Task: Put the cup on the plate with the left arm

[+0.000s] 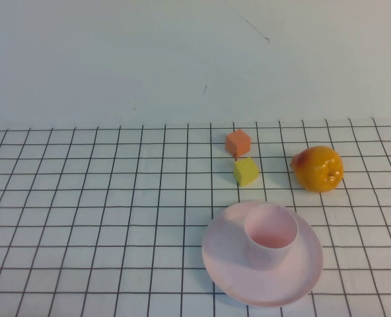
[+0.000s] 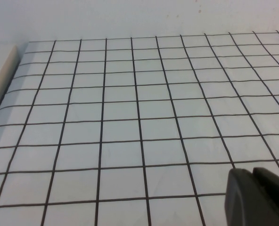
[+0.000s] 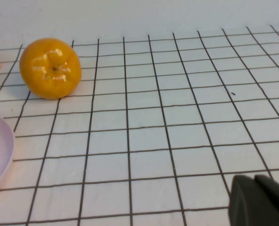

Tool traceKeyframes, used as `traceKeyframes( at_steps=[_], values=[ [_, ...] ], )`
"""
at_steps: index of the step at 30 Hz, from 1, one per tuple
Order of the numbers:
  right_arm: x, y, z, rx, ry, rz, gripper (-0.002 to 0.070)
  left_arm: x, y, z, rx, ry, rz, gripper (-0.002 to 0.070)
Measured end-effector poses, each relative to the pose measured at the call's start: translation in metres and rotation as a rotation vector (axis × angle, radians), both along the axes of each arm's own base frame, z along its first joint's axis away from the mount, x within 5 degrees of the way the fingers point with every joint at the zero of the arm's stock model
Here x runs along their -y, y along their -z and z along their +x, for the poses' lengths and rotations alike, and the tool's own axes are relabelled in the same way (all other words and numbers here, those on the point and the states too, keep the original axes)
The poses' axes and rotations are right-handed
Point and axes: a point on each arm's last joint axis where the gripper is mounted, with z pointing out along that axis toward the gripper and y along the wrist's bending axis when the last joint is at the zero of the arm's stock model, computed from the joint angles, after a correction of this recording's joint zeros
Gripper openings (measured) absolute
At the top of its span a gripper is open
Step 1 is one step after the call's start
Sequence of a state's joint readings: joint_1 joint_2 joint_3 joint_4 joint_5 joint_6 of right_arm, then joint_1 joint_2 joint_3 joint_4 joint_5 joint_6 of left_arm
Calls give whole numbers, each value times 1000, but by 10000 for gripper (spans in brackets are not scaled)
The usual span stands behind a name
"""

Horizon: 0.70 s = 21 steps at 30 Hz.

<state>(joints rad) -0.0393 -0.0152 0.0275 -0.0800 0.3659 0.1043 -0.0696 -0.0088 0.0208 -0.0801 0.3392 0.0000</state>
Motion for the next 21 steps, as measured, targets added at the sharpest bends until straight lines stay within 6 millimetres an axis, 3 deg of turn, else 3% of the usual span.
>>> traceKeyframes(
  at_steps=[21],
  values=[
    [0, 0, 0, 0, 0, 0, -2, -4, 0, 0, 0, -70, -1, -2]
  ],
)
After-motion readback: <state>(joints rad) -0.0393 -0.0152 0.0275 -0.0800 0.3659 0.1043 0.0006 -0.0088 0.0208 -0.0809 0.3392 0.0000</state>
